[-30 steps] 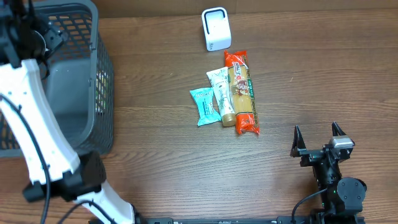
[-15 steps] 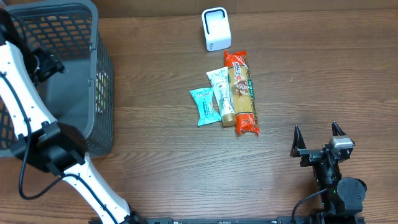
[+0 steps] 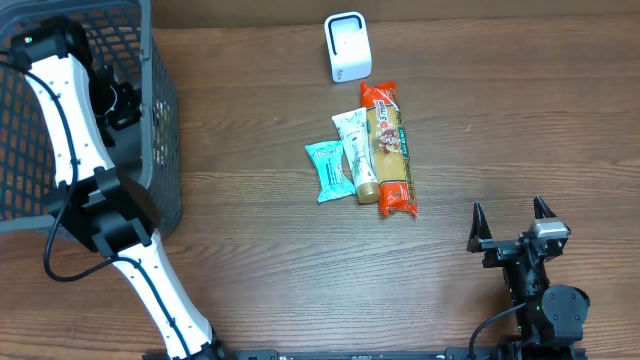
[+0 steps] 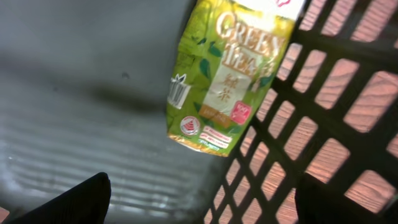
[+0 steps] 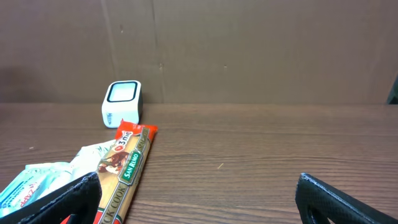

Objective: Scan the item barcode

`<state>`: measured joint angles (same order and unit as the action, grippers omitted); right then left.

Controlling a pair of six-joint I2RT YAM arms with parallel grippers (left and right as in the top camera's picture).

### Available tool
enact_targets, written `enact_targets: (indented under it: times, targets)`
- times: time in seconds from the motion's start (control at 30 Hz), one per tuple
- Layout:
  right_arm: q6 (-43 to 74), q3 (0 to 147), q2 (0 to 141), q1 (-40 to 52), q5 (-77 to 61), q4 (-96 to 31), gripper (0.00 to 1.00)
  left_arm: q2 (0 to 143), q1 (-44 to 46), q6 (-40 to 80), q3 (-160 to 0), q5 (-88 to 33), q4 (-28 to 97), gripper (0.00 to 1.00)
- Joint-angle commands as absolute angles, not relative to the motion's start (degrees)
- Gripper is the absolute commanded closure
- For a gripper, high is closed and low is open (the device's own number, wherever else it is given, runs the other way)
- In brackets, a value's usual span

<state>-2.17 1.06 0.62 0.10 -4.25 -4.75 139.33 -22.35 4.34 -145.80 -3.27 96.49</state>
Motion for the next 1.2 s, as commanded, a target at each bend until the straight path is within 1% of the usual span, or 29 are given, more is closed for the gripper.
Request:
enact_targets:
  times: [0.0, 0.1, 0.27, 0.5, 0.53, 0.57, 0.6, 0.63, 0.7, 0.73, 0.8, 1.17]
  targets:
    - [-2.9, 0.5, 0.2, 0.3, -4.5, -4.6, 0.0, 144.0, -22.2, 6.1, -143.6, 0.4, 96.7, 0.15]
    - [-2.9, 0.5, 0.2, 0.3, -4.5, -4.6, 0.0, 143.7, -22.5, 9.1, -143.3, 6.3, 96.8, 0.18]
    - [-2.9, 0.5, 0.2, 0.3, -4.5, -4.6, 0.0, 139.9, -24.3, 9.9, -143.4, -1.7, 96.8, 0.19]
    - [-2.9, 0.5, 0.2, 0.3, -4.5, -4.6, 0.0, 132.9, -25.3, 10.4, -143.4, -1.0, 96.8, 0.2]
    - [-2.9, 0.5, 0.2, 0.3, -4.5, -4.6, 0.0, 131.9, -25.3, 10.3, -142.8, -0.9, 96.8, 0.21]
    - [-2.9, 0.5, 0.2, 0.3, -4.5, -4.6, 0.0, 131.5, -25.2, 10.3, -141.9, -1.3, 96.8, 0.28]
    - [-2.9, 0.5, 0.2, 0.3, -4.5, -4.6, 0.0, 131.0, -25.2, 10.3, -140.6, -1.8, 96.8, 0.37]
    - [-2.9, 0.5, 0.2, 0.3, -4.5, -4.6, 0.0, 130.2, -25.1, 10.3, -137.8, -2.2, 96.8, 0.55]
    - [-2.9, 0.5, 0.2, 0.3, -4.5, -4.6, 0.0, 129.0, -25.1, 10.7, -133.9, -1.1, 96.8, 0.72]
    - [-2.9, 0.5, 0.2, 0.3, -4.5, -4.6, 0.0, 128.1, -25.1, 12.1, -131.7, 0.7, 96.8, 0.76]
    - [-2.9, 0.5, 0.2, 0.3, -4.5, -4.6, 0.0, 126.3, -25.8, 13.9, -128.9, 3.7, 96.8, 0.96]
    - [-2.9, 0.5, 0.2, 0.3, -4.5, -4.6, 0.0, 110.1, -29.1, 15.2, -118.8, 3.4, 96.8, 0.96]
